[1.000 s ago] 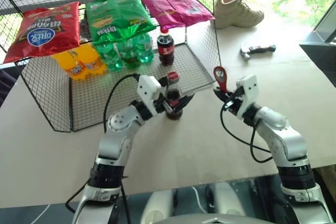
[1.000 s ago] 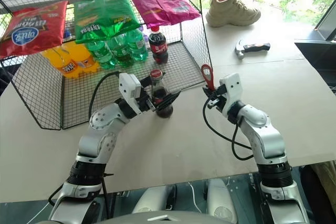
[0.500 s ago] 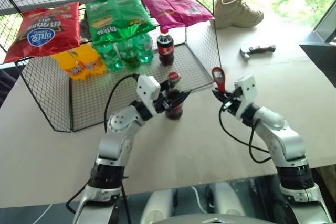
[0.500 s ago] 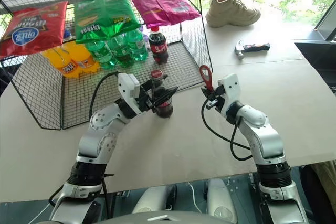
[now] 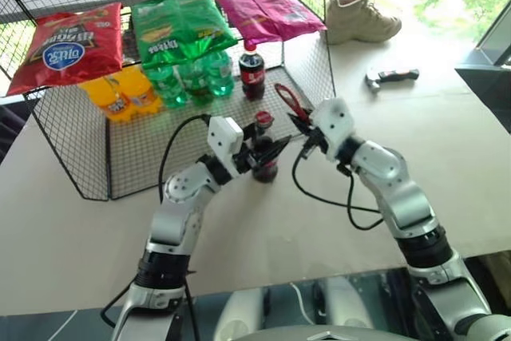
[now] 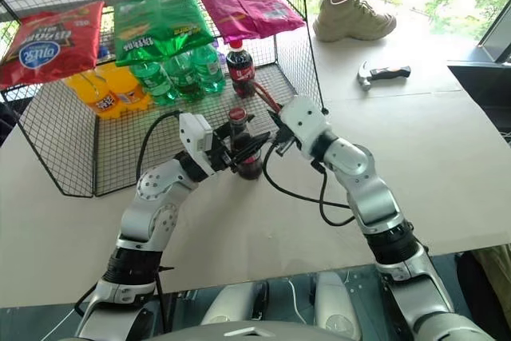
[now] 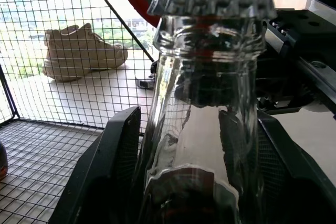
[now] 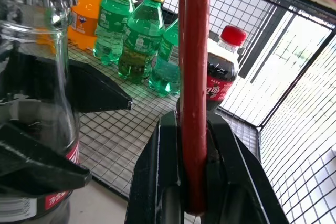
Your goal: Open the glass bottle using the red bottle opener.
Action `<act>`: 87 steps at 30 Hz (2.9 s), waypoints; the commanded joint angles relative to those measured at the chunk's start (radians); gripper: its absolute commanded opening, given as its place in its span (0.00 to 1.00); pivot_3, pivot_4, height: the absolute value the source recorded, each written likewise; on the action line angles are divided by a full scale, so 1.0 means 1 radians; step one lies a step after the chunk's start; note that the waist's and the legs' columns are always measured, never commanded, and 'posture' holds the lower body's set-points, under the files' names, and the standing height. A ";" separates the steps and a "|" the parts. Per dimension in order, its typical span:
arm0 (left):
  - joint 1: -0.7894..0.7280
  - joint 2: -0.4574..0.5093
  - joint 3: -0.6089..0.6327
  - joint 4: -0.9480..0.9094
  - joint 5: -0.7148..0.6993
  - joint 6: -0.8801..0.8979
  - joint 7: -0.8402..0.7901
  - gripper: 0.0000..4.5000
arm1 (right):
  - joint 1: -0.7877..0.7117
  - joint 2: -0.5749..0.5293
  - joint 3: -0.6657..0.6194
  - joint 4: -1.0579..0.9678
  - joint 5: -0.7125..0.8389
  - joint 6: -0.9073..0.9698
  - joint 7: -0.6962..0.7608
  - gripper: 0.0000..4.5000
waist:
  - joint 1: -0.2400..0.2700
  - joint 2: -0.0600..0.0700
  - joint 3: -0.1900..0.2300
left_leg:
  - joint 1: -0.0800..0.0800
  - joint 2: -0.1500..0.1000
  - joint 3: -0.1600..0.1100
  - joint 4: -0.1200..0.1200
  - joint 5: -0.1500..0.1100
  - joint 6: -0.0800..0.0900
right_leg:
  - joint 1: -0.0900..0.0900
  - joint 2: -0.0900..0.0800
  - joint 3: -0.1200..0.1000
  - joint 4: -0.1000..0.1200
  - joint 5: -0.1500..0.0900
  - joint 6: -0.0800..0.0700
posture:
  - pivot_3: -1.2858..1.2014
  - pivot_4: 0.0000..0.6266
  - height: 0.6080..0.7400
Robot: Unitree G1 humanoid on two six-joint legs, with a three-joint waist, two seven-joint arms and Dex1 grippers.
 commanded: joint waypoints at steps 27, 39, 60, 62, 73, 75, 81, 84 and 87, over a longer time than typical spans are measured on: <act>0.019 -0.008 -0.003 -0.009 -0.002 0.005 -0.001 0.50 | -0.117 -0.011 0.138 0.410 -0.466 -0.737 -0.200 0.00 | -0.003 0.000 -0.001 | 0.005 0.000 0.000 0.000 0.000 0.000 | 0.005 0.000 0.001 0.001 0.000 0.000 | 0.52 0.24 1.00; 0.015 -0.016 -0.008 0.009 0.008 -0.007 -0.004 0.50 | -0.137 -0.002 0.145 0.445 -0.481 -0.814 -0.190 0.00 | -0.004 0.000 -0.001 | 0.017 0.001 0.000 -0.002 -0.001 0.002 | 0.016 0.001 0.001 -0.001 0.000 0.000 | 0.52 0.24 1.00; -0.006 -0.031 -0.015 0.052 0.019 -0.026 -0.014 0.50 | -0.271 -0.092 0.108 0.549 -0.521 -0.937 -0.216 0.00 | -0.003 0.000 -0.001 | 0.017 0.001 0.001 -0.003 -0.001 0.002 | 0.016 0.001 0.001 -0.002 0.000 0.000 | 0.52 0.24 1.00; -0.007 -0.033 -0.016 0.053 0.020 -0.027 -0.013 0.50 | -0.282 -0.098 0.108 0.559 -0.530 -0.949 -0.221 0.00 | -0.003 0.000 -0.001 | 0.017 0.001 0.001 -0.003 -0.001 0.002 | 0.016 0.001 0.001 -0.002 0.000 0.000 | 0.52 0.24 1.00; -0.008 -0.041 -0.020 0.061 0.022 -0.031 -0.019 0.50 | -0.371 -0.172 0.094 0.642 -0.591 -1.045 -0.268 0.00 | -0.001 0.001 0.000 | 0.016 0.001 0.000 -0.003 -0.001 0.002 | 0.016 0.001 0.001 -0.004 0.000 0.000 | 0.52 0.24 1.00; -0.007 -0.043 -0.020 0.061 0.022 -0.031 -0.019 0.50 | -0.387 -0.181 0.091 0.656 -0.603 -1.058 -0.282 0.00 | -0.001 0.001 0.000 | 0.016 0.001 0.000 -0.003 0.000 0.000 | 0.017 0.001 0.001 -0.005 0.000 0.000 | 0.52 0.24 1.00; -0.005 -0.042 -0.022 0.061 0.023 -0.030 -0.019 0.50 | -0.438 -0.202 0.084 0.695 -0.637 -1.096 -0.327 0.00 | -0.001 0.001 0.000 | 0.016 0.001 0.000 -0.004 0.000 0.000 | 0.017 0.001 0.001 -0.006 0.000 0.000 | 0.52 0.24 1.00; -0.004 -0.041 -0.022 0.060 0.022 -0.029 -0.019 0.50 | -0.453 -0.205 0.082 0.707 -0.649 -1.109 -0.344 0.00 | -0.001 0.001 0.000 | 0.016 0.001 0.000 -0.004 0.000 0.001 | 0.017 0.001 0.001 -0.007 0.000 0.000 | 0.52 0.24 1.00; 0.001 -0.041 -0.023 0.056 0.022 -0.029 -0.018 0.50 | -0.461 -0.207 0.077 0.709 -0.654 -1.118 -0.355 0.00 | -0.001 0.001 0.000 | 0.016 0.001 0.000 -0.004 0.000 0.000 | 0.017 0.001 0.001 -0.007 0.000 0.000 | 0.52 0.24 1.00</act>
